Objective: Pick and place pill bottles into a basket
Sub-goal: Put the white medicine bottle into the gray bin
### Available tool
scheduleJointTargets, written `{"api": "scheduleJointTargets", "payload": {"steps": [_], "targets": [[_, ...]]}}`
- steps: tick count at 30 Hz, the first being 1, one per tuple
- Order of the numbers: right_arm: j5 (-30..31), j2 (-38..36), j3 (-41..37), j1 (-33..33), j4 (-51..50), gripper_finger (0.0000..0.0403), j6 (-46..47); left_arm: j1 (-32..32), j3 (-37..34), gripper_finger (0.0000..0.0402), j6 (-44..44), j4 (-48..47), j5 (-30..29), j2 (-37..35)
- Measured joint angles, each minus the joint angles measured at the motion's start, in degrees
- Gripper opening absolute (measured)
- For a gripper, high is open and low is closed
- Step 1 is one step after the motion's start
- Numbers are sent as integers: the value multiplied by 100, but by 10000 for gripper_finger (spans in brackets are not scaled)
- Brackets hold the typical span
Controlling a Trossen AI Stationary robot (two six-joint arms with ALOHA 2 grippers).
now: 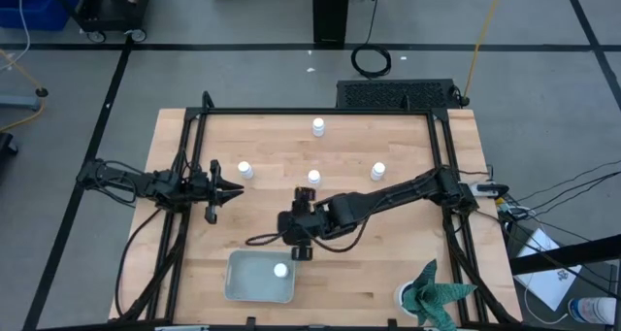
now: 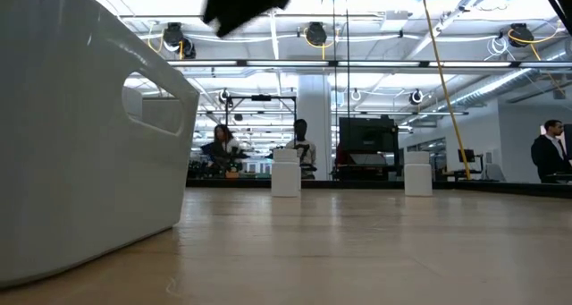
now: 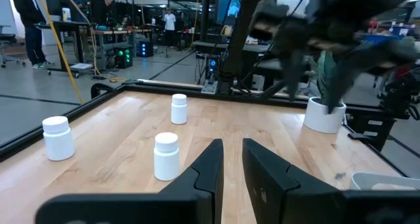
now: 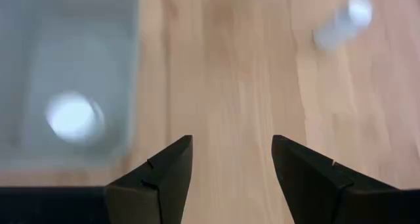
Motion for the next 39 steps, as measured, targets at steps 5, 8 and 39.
{"api": "scheduleJointTargets", "payload": {"steps": [5, 8, 39], "targets": [[10, -167, -4, -127, -526, 192, 506, 1, 0, 63, -1, 1, 0, 0], [17, -360, -2, -235, -566, 185, 679, -1, 0, 63, -1, 1, -1, -2], [-1502, -4228, -5093, -2995, -787, 304, 3689, 1, -2, 63, 1, 4, -2, -2]]}}
